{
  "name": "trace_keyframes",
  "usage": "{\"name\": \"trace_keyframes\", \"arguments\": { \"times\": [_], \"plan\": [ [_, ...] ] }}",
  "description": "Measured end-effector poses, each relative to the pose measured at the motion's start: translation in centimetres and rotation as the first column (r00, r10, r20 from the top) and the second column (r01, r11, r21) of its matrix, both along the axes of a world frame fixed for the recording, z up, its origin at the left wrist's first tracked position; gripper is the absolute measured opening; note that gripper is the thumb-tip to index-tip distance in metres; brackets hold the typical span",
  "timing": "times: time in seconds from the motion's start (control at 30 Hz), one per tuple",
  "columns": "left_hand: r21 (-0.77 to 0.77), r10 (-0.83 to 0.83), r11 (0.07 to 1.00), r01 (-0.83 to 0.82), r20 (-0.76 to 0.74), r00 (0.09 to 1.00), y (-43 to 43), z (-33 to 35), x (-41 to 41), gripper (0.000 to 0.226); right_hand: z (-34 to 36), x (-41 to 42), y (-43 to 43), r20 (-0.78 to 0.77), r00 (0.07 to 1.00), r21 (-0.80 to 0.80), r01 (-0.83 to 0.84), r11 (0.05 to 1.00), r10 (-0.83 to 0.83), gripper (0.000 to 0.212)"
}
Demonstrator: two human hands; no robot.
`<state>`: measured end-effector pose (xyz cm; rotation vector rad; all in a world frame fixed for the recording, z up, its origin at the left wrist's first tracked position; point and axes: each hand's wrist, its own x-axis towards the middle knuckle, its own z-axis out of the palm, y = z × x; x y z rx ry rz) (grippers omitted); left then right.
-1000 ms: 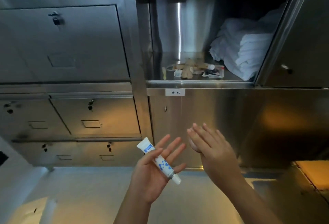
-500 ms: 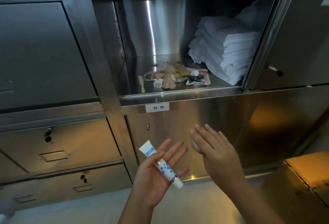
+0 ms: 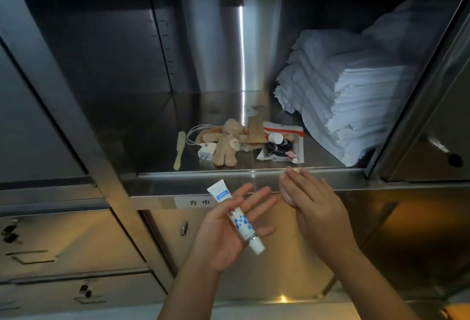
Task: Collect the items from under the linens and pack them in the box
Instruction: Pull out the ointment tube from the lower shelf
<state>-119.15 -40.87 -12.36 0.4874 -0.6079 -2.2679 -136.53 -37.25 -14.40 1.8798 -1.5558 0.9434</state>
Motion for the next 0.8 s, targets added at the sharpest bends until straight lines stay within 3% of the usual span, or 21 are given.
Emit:
{"name": "trace_keyframes", "arguments": {
  "times": [0.07,0.2,0.33,0.43,0.53,0.6,0.67,0.73,0.77,0.8],
  "plan": [
    [-0.008,0.0,1.0,0.0,0.01,1.0,-1.3,0.0,-1.3,0.049,0.1,-1.5,-1.5,-0.005,1.0,-0.001,-0.019,1.0,0.019,0.036],
    [-0.077,0.006,0.997,-0.002,0.049,0.999,-4.1,0.2,-2.8,0.05,0.2,-3.6,-4.0,0.049,0.999,0.04,-0.001,0.999,-0.001,0.06],
    [-0.175,0.02,0.985,-0.004,0.089,0.996,-7.9,1.1,-3.9,0.047,0.0,-5.3,-7.0,-0.009,1.0,-0.037,-0.012,0.999,0.012,0.036],
    [-0.236,0.062,0.972,-0.021,0.17,0.983,-10.6,2.2,-4.9,0.048,0.0,-6.6,-9.3,-0.004,1.0,-0.049,0.003,0.999,-0.003,0.037],
    [-0.341,0.237,0.932,-0.123,0.316,0.919,-13.8,3.5,-5.9,0.05,-0.2,-7.7,-11.4,0.026,1.0,-0.022,0.015,1.0,-0.014,0.043],
    [-0.477,0.394,0.863,-0.166,0.431,0.811,-15.8,4.4,-6.6,0.036,0.2,-8.4,-12.9,0.012,1.0,-0.011,0.005,1.0,-0.005,0.038],
    [-0.696,0.593,0.715,-0.074,0.546,0.593,-17.5,5.0,-7.6,0.04,0.4,-9.1,-14.3,0.006,1.0,-0.016,0.001,1.0,-0.001,0.032],
    [-0.829,0.777,0.517,0.213,0.559,0.288,-19.0,5.3,-9.0,0.05,0.3,-9.5,-15.4,0.02,1.0,0.008,0.007,1.0,-0.007,0.035],
    [-0.825,0.837,0.439,0.355,0.52,0.172,-19.6,5.2,-9.9,0.054,0.2,-9.6,-15.8,0.037,0.999,0.041,0.006,0.999,-0.007,0.043],
    [-0.798,0.869,0.382,0.466,0.482,0.113,-20.2,5.0,-10.8,0.058,0.0,-9.8,-16.2,0.048,0.999,0.078,0.003,0.997,-0.007,0.05]
  ]
}}
